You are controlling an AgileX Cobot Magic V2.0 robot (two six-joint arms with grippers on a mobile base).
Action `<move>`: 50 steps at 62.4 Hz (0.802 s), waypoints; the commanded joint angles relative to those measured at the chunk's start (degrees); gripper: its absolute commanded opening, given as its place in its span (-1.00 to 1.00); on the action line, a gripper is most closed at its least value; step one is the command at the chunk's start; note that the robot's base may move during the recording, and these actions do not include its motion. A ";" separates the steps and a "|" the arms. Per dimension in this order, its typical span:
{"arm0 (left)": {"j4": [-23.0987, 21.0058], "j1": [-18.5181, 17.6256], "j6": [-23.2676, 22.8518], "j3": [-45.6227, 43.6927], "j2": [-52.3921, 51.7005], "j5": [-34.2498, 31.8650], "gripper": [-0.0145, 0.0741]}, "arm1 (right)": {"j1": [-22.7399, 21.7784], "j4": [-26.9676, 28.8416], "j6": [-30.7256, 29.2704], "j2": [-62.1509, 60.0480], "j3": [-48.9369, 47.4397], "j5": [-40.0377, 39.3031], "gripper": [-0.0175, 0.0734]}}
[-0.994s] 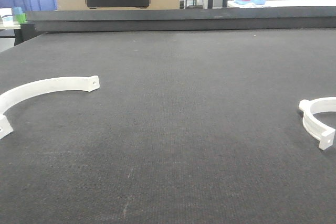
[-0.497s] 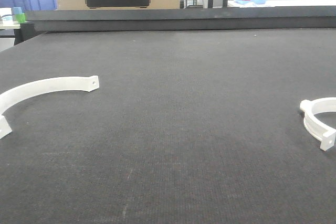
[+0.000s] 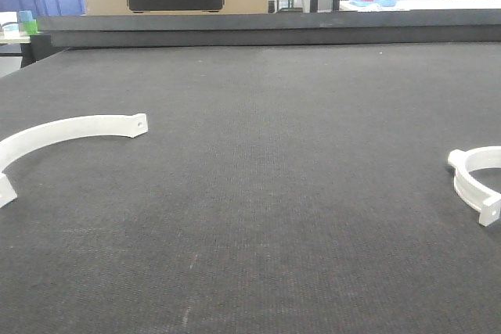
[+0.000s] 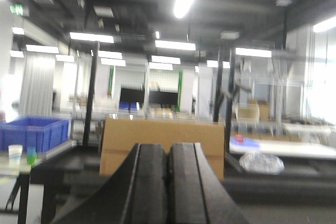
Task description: Grab PVC pipe and place in blue bin
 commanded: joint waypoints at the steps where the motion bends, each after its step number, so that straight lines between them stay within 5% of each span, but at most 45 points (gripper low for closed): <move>1: -0.20 -0.22 0.14 -5.99 4.39 9.04 -0.92 | -0.29 0.40 -0.54 3.02 -5.54 11.72 -0.98; 13: -0.20 -0.22 0.14 -15.98 14.67 24.57 -0.92 | -0.29 0.72 -0.54 11.87 -13.86 34.61 -0.98; 27: -4.77 -0.22 0.14 -18.73 26.51 37.10 -0.92 | -0.29 0.72 -0.54 25.35 -15.28 49.71 -0.98; 38: -5.13 -0.22 0.14 -18.73 33.20 41.80 -0.92 | -0.29 0.72 -0.54 35.42 -15.28 60.36 -0.98; 50: -5.13 -0.22 0.14 -18.73 39.38 42.07 -0.92 | -0.29 0.72 -0.54 43.19 -15.28 62.96 -0.98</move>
